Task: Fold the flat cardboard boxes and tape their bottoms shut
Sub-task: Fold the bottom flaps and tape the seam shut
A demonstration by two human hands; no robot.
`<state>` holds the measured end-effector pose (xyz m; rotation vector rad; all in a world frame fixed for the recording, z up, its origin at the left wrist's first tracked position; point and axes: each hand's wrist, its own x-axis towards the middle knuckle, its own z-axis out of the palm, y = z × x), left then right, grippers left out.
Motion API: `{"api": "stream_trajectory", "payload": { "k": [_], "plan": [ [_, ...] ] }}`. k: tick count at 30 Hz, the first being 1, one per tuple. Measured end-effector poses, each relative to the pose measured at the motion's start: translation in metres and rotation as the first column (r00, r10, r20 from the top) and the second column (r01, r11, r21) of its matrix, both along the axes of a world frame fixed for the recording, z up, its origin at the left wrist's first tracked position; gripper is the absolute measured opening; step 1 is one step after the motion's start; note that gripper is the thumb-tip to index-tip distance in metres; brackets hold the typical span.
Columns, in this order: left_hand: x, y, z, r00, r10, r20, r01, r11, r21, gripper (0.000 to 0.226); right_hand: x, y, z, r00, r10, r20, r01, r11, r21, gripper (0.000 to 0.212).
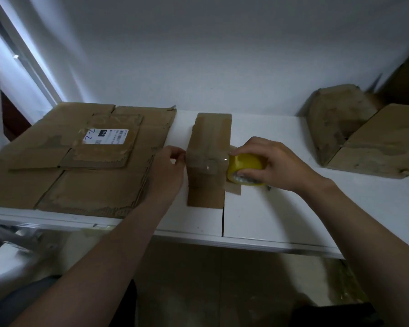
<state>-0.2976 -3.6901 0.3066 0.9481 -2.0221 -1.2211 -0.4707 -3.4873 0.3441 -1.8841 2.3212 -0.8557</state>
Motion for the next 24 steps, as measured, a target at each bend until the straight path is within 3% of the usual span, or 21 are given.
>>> {"api": "stream_trajectory", "payload": {
  "k": [2, 8, 11, 13, 18, 22, 24],
  "plan": [
    [0.007, -0.002, 0.000, 1.000, -0.007, 0.014, 0.008, 0.997, -0.076, 0.016, 0.010, 0.000, 0.001, 1.000, -0.008, 0.008, 0.008, 1.000, 0.009, 0.048],
    [0.023, 0.028, 0.016, 0.994, 0.019, 0.109, -0.012, 0.998, -0.060, 0.047, 0.031, -0.003, -0.004, 0.996, -0.081, 0.044, 0.079, 0.996, 0.038, 0.064],
    [0.014, 0.037, 0.018, 0.986, 0.032, 0.165, -0.039, 0.998, 0.041, 0.119, 0.041, -0.009, -0.008, 0.995, -0.091, 0.045, 0.090, 0.996, 0.030, 0.064],
    [0.005, 0.042, 0.019, 0.965, 0.067, 0.255, -0.073, 0.997, 0.016, 0.140, 0.044, -0.013, -0.010, 0.994, -0.101, 0.046, 0.101, 0.995, 0.016, 0.063],
    [-0.009, 0.045, 0.024, 0.935, 0.144, 0.323, -0.178, 0.981, 0.076, 0.133, 0.042, -0.012, -0.016, 0.991, -0.122, 0.054, 0.122, 0.992, 0.014, 0.063],
    [-0.009, 0.037, 0.018, 0.963, 0.154, 0.223, -0.215, 0.935, 0.284, 0.142, 0.040, -0.011, -0.021, 0.991, -0.122, 0.052, 0.122, 0.992, 0.015, 0.063],
    [-0.007, 0.030, 0.019, 0.975, 0.200, 0.094, -0.221, 0.861, 0.459, 0.123, 0.039, -0.011, -0.021, 0.991, -0.124, 0.058, 0.123, 0.992, 0.014, 0.063]
  ]
}}
